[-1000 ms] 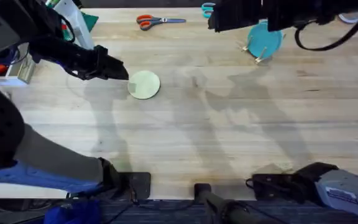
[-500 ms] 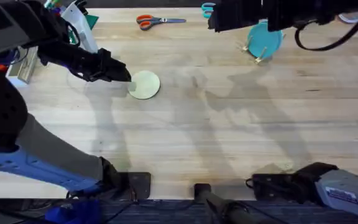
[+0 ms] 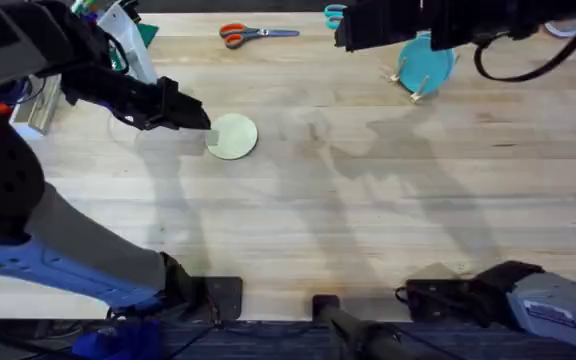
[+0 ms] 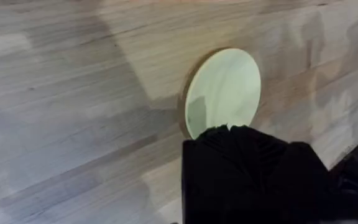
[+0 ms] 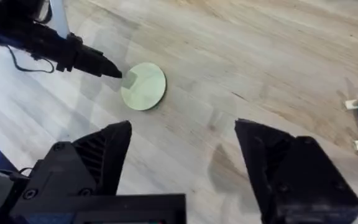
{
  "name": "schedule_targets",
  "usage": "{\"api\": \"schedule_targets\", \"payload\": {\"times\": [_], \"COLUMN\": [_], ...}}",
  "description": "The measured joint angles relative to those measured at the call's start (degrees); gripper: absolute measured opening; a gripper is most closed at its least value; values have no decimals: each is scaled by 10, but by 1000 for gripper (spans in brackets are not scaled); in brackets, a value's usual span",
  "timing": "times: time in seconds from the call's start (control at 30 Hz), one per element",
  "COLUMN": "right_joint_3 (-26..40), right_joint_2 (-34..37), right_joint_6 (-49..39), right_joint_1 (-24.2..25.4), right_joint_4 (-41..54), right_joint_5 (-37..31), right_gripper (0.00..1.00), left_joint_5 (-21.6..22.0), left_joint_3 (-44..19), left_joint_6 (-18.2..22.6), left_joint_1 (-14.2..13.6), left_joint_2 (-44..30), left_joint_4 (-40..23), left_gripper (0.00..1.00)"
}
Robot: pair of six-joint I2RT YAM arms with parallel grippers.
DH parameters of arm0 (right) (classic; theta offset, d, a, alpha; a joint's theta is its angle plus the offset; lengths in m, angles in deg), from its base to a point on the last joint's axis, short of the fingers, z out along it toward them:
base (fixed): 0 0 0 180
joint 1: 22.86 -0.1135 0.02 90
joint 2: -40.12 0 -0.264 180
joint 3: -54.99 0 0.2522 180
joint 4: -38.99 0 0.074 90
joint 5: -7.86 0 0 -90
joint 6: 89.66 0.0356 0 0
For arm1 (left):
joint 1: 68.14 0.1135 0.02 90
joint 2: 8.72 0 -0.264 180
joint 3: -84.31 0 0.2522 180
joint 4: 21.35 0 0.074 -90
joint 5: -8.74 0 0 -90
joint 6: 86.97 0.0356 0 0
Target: Pick up the plates from the table one by one and place each into a slot on the dish rack.
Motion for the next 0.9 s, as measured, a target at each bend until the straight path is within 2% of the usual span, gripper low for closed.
{"api": "schedule_targets", "payload": {"times": [0.57,0.8,0.9], "right_joint_3": [0,0,0], "right_joint_2": [0,0,0], "right_joint_6": [0,0,0], "right_joint_1": [0,0,0], "right_joint_4": [0,0,0], "right_joint_5": [0,0,0], "right_gripper": [993,995,995], "left_joint_5": [-2,-4,-27], "left_joint_3": [0,0,0], "left_joint_6": [0,0,0], "left_joint_1": [0,0,3], "left_joint_2": [-2,-67,-88], "left_joint_4": [16,45,50], "left_gripper": [43,43,43]}}
